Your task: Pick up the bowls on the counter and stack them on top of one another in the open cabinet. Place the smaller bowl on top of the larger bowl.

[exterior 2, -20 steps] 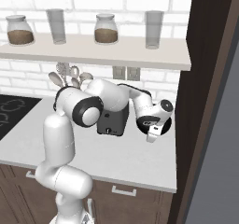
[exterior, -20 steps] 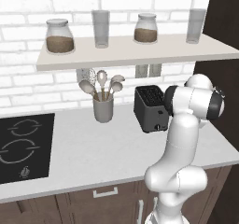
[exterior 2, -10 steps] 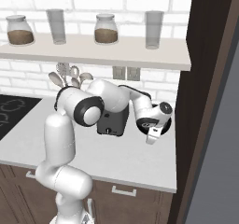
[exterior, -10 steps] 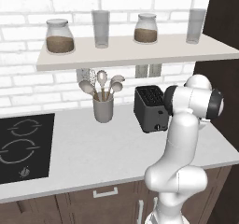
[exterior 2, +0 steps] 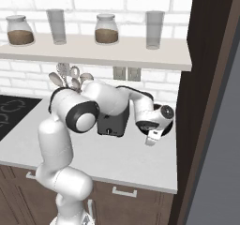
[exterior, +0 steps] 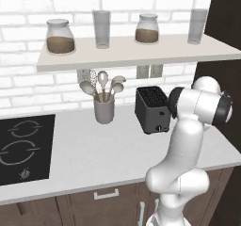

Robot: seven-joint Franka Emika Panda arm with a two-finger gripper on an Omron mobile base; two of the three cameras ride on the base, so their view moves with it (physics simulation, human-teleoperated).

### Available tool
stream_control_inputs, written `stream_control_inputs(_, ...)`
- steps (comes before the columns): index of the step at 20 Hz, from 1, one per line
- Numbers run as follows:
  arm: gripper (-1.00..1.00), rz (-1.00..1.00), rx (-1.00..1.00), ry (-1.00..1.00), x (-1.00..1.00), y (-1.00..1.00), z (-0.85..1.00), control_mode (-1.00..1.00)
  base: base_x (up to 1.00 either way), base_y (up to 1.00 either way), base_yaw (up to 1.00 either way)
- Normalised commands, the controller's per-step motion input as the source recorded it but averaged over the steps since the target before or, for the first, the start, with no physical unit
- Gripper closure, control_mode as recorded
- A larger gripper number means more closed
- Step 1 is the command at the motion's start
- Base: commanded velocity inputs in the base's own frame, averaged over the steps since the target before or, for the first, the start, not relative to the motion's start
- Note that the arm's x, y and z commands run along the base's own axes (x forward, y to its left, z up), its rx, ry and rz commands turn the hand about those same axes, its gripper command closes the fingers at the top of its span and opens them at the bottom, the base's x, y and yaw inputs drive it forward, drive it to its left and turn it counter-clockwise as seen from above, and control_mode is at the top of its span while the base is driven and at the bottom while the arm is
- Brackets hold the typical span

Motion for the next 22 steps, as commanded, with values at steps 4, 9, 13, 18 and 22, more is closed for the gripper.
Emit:
stream_control_inputs(4,1.0,-0.11,-0.02,-0.2,-0.55,0.17,0.18,-1.0,0.0,0.0,0.0)
stream_control_inputs(9,1.0,-0.07,-0.02,-0.05,-0.73,0.14,0.67,-1.0,0.0,0.0,0.0)
stream_control_inputs(13,1.0,0.0,-0.03,0.01,-0.77,0.11,0.97,-1.0,0.0,0.0,0.0)
stream_control_inputs(18,1.0,0.0,0.0,0.06,-0.72,0.12,1.0,-1.0,0.0,0.0,0.0)
stream_control_inputs(22,1.0,0.0,0.0,0.06,-0.71,0.21,1.0,-1.0,0.0,0.0,0.0)
